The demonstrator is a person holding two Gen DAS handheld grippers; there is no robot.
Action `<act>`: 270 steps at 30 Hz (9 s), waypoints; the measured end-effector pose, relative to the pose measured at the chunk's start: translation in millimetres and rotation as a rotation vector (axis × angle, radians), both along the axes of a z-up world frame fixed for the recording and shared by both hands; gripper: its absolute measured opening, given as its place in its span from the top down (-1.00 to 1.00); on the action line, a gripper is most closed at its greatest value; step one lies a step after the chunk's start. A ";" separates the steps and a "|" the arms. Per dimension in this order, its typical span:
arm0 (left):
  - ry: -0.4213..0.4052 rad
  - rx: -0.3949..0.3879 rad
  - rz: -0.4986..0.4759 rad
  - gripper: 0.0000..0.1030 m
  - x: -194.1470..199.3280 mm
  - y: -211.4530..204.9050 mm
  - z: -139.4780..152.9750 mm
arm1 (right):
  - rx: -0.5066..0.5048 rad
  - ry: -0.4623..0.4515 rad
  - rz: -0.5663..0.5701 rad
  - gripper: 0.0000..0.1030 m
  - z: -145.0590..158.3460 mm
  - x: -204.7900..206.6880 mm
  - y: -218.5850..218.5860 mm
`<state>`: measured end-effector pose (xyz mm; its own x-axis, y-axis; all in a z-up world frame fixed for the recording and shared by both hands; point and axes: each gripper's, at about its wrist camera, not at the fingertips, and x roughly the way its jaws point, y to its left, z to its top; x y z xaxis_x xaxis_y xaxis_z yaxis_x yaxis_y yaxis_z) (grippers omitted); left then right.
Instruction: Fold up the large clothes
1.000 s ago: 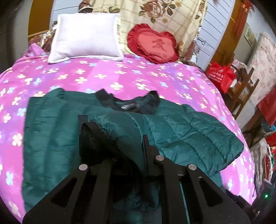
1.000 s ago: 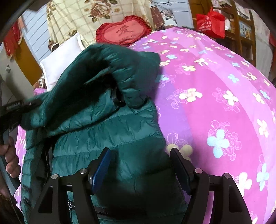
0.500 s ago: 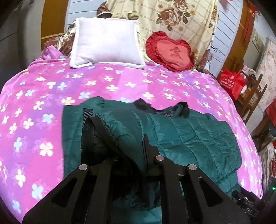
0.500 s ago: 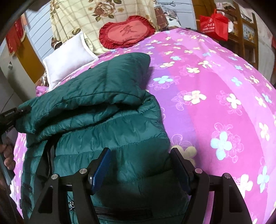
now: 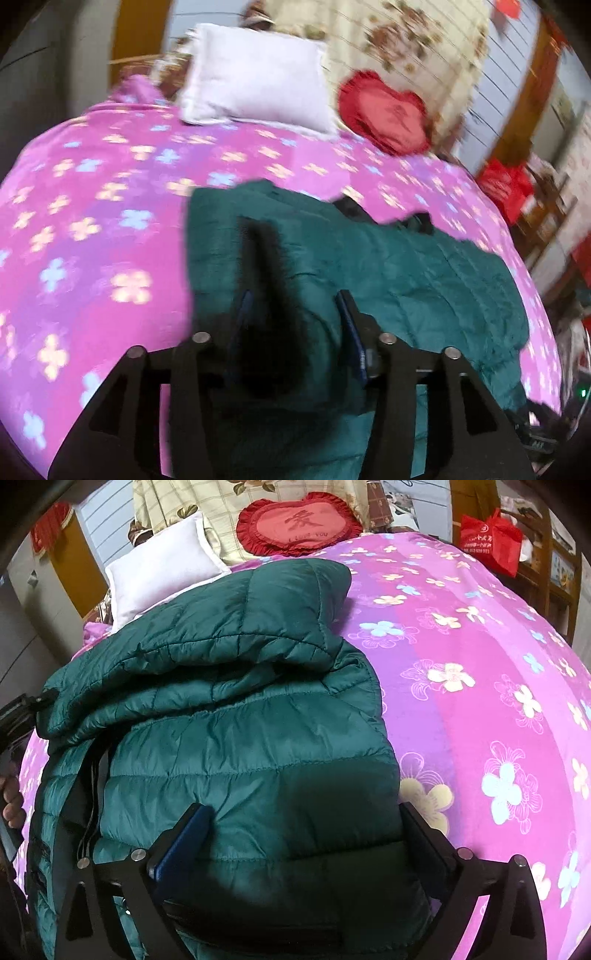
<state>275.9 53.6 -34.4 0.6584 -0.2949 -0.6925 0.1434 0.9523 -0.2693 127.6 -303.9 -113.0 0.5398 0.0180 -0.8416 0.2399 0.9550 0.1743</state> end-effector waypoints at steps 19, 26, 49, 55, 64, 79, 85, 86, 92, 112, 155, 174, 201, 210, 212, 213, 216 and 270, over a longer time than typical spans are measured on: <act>0.015 0.163 0.066 -0.14 24.6 -55.6 -30.0 | 0.023 -0.004 -0.017 -0.81 8.5 0.1 -5.8; 0.004 0.093 0.043 -0.14 22.8 -45.2 -29.4 | -0.107 -0.282 0.051 -0.76 84.2 42.9 -4.0; -0.028 0.066 -0.072 -0.40 24.0 -52.6 -41.8 | -0.082 -0.103 0.221 -0.02 12.6 90.9 15.7; -0.043 0.061 -0.061 -0.40 22.7 -52.9 -44.6 | -0.074 -0.270 0.116 -0.02 82.2 116.0 -2.6; -0.049 0.026 -0.072 -0.40 22.7 -49.2 -43.5 | -0.086 -0.048 0.101 -0.03 7.9 202.5 -26.4; -0.072 -0.026 -0.048 -0.40 17.9 -39.4 -24.9 | -0.123 -0.231 0.110 -0.68 72.8 135.0 18.5; -0.033 0.139 -0.081 -0.40 21.8 -55.7 -38.7 | -0.141 -0.032 0.206 -1.00 21.4 129.1 60.6; -0.036 0.147 -0.082 -0.40 21.2 -56.7 -40.3 | -0.131 -0.027 0.213 -1.00 9.6 129.3 59.5; -0.029 0.113 -0.083 -0.40 22.1 -50.1 -43.2 | -0.114 -0.055 0.224 -1.00 18.3 125.8 56.4; -0.046 0.175 -0.081 -0.43 21.4 -58.7 -46.4 | -0.125 -0.112 0.163 -0.95 5.6 135.9 54.8; -0.105 0.162 -0.015 -0.43 27.8 -58.5 -4.4 | -0.098 -0.317 0.118 -0.90 77.9 144.2 22.4; -0.073 0.187 -0.006 -0.51 -30.4 -7.8 15.7 | -0.026 -0.190 0.079 -0.89 112.9 105.3 2.0; -0.059 0.117 -0.012 -0.51 -220.4 31.9 -13.8 | -0.093 -0.281 -0.081 -0.89 60.3 -223.2 -47.0; 0.023 0.092 0.073 -0.52 -249.6 88.3 -31.9 | 0.006 -0.320 -0.088 -0.89 36.3 -256.8 -82.1; 0.027 0.102 0.087 -0.53 -257.1 98.2 -37.2 | 0.001 -0.302 -0.084 -0.89 30.7 -260.2 -82.3; 0.034 0.104 0.091 -0.53 -260.8 104.6 -41.9 | 0.004 -0.301 -0.073 -0.89 28.6 -262.3 -80.8; 0.056 0.074 0.089 -0.53 -264.3 112.5 -51.5 | 0.048 -0.301 -0.035 -0.89 22.1 -264.0 -75.2; 0.087 -0.005 -0.032 -0.80 -294.1 105.6 -65.8 | 0.379 -0.312 0.199 -0.77 -9.5 -252.4 -11.1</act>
